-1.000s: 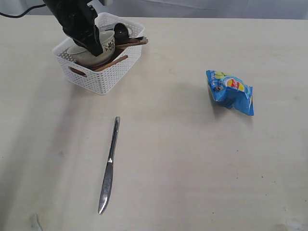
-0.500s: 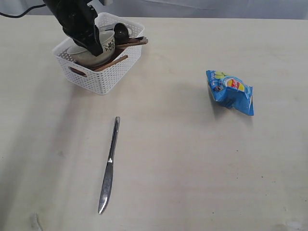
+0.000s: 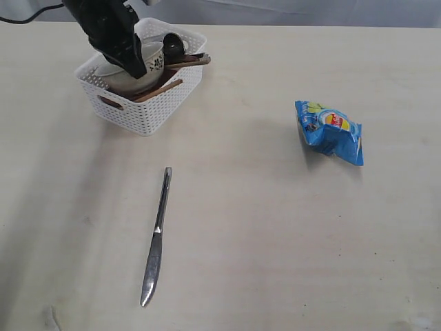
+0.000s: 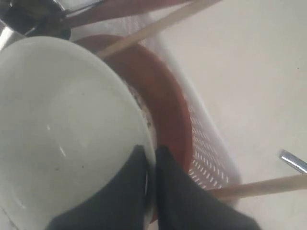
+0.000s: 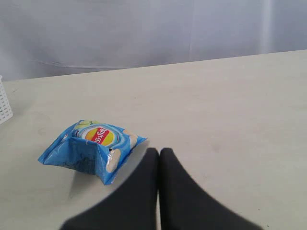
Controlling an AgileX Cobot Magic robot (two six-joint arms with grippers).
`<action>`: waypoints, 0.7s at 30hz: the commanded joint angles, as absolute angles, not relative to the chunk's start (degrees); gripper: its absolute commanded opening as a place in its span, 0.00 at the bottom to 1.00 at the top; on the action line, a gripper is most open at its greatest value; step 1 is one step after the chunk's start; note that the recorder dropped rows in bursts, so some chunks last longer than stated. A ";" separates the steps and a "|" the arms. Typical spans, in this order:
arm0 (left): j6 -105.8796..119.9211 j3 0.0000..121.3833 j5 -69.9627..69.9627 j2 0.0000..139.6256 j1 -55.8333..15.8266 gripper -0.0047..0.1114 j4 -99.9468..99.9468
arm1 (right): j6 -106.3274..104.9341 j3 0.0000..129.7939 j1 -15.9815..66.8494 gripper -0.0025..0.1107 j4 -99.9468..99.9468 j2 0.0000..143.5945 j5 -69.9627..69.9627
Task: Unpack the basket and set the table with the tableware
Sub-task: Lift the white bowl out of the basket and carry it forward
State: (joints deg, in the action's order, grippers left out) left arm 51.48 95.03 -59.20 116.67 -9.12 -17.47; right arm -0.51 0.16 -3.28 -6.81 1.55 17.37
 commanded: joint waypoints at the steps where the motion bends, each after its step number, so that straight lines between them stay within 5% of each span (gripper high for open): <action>1: 51.18 95.47 -59.75 114.68 -9.18 0.04 -17.16 | -0.65 0.00 -3.05 0.03 -6.66 1.38 17.00; 21: 50.22 95.47 -64.14 96.89 -9.32 0.04 -17.44 | -0.65 0.00 -3.05 0.03 -6.66 1.38 17.00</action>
State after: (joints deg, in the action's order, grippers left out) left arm 51.18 95.03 -62.55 100.98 -9.12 -17.03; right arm -0.51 0.16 -3.28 -6.81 1.55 17.37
